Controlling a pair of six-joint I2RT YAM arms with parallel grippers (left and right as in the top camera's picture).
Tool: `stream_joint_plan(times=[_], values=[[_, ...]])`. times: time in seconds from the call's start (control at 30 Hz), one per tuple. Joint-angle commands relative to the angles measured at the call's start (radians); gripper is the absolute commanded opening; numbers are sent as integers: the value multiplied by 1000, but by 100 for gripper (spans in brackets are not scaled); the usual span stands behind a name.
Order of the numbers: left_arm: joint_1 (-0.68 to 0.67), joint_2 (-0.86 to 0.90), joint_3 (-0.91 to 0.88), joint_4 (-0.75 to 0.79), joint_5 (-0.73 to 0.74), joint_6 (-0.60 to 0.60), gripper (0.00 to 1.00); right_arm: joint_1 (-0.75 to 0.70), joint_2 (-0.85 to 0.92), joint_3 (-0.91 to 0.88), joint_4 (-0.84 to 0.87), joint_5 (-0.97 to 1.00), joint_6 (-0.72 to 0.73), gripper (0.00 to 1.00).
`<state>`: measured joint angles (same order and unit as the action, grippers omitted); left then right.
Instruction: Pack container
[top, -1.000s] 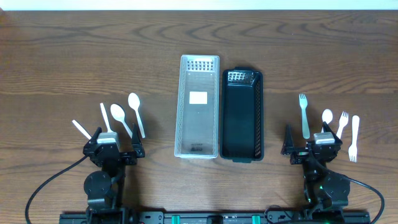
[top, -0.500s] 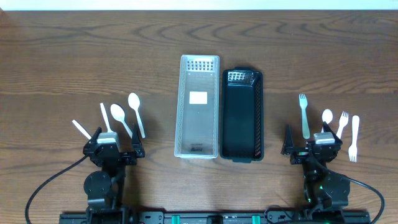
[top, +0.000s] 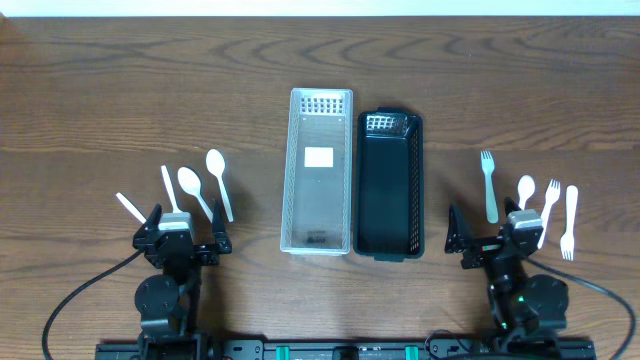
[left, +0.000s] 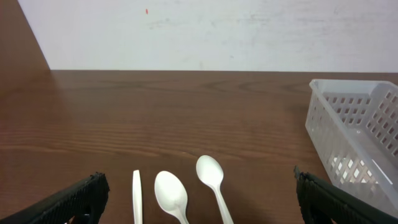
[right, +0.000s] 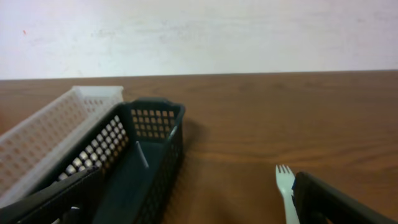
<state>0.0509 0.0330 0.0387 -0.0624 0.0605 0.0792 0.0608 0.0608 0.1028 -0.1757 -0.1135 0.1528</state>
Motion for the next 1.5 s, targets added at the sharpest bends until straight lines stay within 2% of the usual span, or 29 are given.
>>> stream_joint_plan(times=[0.0,0.1,0.2,0.33,0.5,0.53,0.6,0.63,0.67,0.73,0.77,0.87,1.1,1.2,1.47], values=[[6,5,-29,-7,-12,24,98,-8,82,157,-55,6,51,99],[6,5,-29,20,-31,32,98,-8,213,317,-179,43,32,99],[6,5,-15,40,27,-101,98,-16,395,528,-405,69,30,99],[5,40,111,-146,149,-224,98,-38,645,777,-642,68,4,99],[4,227,398,-458,183,-234,98,-41,878,959,-775,34,-12,99],[4,283,469,-518,183,-234,98,-41,905,962,-774,35,-13,83],[4,393,597,-632,186,-234,98,-41,972,961,-773,35,-12,43],[4,446,656,-685,187,-234,98,-41,1003,961,-776,35,-11,30],[4,508,721,-742,187,-233,98,-41,1041,960,-782,35,-10,18],[4,622,828,-837,187,-231,98,-41,1116,952,-787,33,-6,5],[4,673,873,-875,187,-231,98,-41,1152,947,-789,33,6,1],[4,811,977,-955,187,-231,98,-40,1273,941,-788,19,10,1],[4,994,1007,-940,186,-230,99,5,1500,941,-755,-41,-19,1],[4,1057,1007,-941,186,-231,94,45,1550,941,-725,-58,-20,1],[4,1163,1007,-954,186,-231,94,167,1595,941,-634,-178,-45,2]])
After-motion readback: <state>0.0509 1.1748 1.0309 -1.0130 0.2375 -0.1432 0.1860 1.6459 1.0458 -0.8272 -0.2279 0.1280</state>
